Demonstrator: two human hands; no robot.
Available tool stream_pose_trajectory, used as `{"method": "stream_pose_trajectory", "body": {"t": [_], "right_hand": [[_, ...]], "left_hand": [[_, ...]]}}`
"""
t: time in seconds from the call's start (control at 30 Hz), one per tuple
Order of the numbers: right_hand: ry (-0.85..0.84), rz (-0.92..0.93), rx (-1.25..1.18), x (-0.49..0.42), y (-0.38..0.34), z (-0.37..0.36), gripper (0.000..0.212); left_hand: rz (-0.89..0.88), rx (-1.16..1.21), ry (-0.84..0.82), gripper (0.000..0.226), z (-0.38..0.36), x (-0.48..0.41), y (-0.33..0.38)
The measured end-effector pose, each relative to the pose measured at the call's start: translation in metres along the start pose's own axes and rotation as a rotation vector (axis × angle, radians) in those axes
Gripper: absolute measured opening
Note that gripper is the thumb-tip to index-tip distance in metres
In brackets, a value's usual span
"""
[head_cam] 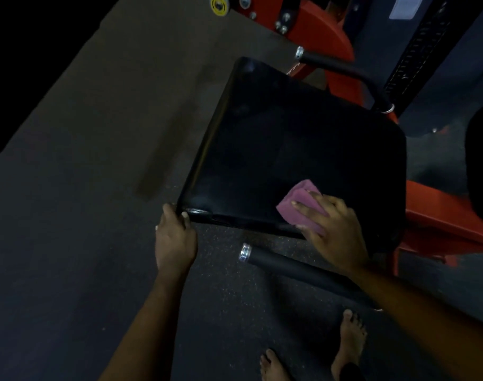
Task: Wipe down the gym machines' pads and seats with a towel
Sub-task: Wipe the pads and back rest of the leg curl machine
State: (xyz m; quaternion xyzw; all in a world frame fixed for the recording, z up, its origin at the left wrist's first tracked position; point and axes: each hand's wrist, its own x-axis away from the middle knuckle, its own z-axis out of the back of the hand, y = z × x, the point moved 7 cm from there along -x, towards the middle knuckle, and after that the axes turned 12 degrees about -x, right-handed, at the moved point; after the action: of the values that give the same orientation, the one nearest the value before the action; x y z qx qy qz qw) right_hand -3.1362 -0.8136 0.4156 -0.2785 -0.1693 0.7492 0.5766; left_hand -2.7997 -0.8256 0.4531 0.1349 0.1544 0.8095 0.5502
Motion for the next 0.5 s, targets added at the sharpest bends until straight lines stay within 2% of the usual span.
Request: {"method": "stream_pose_trajectory", "body": {"t": [0.07,0.13,0.2,0.3,0.5], "right_hand": [[0.081,-0.072,-0.072,-0.004,-0.007,0.000,0.050],[0.108,-0.043,-0.112,-0.019,-0.034,-0.009,0.047],[0.039,0.040,-0.102,-0.041,-0.067,-0.027,0.050],[-0.042,0.122,-0.085,-0.058,-0.094,-0.043,0.052],[-0.079,0.167,-0.051,-0.041,-0.086,-0.042,0.055]], "left_hand": [[-0.028,0.030,0.048,0.009,0.004,0.001,0.006],[-0.059,0.032,0.106,0.019,0.007,-0.002,0.015],[-0.091,0.032,0.136,0.027,0.008,-0.010,0.027],[-0.089,0.036,0.137,0.022,0.006,-0.030,0.048],[-0.020,-0.038,0.040,0.030,-0.014,-0.069,0.070]]}}
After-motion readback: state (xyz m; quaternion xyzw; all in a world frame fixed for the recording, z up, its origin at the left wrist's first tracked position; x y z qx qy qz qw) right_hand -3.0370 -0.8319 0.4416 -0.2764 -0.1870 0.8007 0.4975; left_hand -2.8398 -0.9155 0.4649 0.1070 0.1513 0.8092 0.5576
